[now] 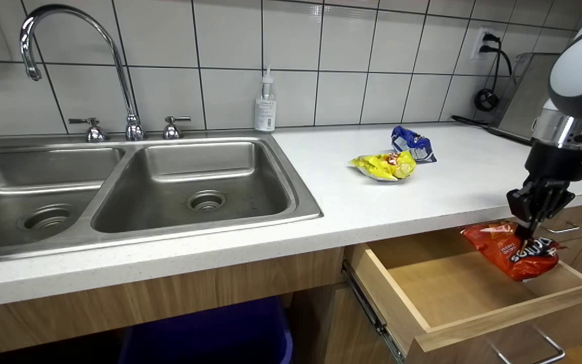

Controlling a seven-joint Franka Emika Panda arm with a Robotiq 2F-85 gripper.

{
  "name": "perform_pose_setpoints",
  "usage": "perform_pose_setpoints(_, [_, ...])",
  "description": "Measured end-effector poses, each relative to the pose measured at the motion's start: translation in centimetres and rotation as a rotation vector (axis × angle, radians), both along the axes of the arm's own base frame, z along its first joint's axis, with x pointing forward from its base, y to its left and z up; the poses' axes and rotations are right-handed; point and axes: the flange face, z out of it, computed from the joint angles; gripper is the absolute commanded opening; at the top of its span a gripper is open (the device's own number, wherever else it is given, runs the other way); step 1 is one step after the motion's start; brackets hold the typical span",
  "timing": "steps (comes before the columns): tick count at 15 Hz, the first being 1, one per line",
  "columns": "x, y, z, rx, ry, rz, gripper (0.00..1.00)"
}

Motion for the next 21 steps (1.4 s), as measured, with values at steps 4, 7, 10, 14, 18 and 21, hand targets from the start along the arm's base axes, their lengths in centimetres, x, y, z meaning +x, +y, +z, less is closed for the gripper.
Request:
perform_pose_setpoints(4, [0.4,-0.1,-0.9,-0.006,-0.003,-0.017,0.0])
perform_pose_setpoints(7, [0.6,-0.2,-1.1,-0.008,-0.005,-0.026,0.34])
perform_pose_setpoints(10, [0.8,-0.2,-1.1,-0.009,-0.006,-0.031,0.55])
perform_pose_setpoints(14, [1.0,-0.3,-1.0,-0.01,-0.01,-0.035,0.85])
perform_pose_setpoints(18, [1.4,-0.3,-0.2,-0.011,-0.026,-0.039,1.0])
perform_pose_setpoints(21, [1.9,-0.4,1.4,-0.013,-0.056,-0.039,1.0])
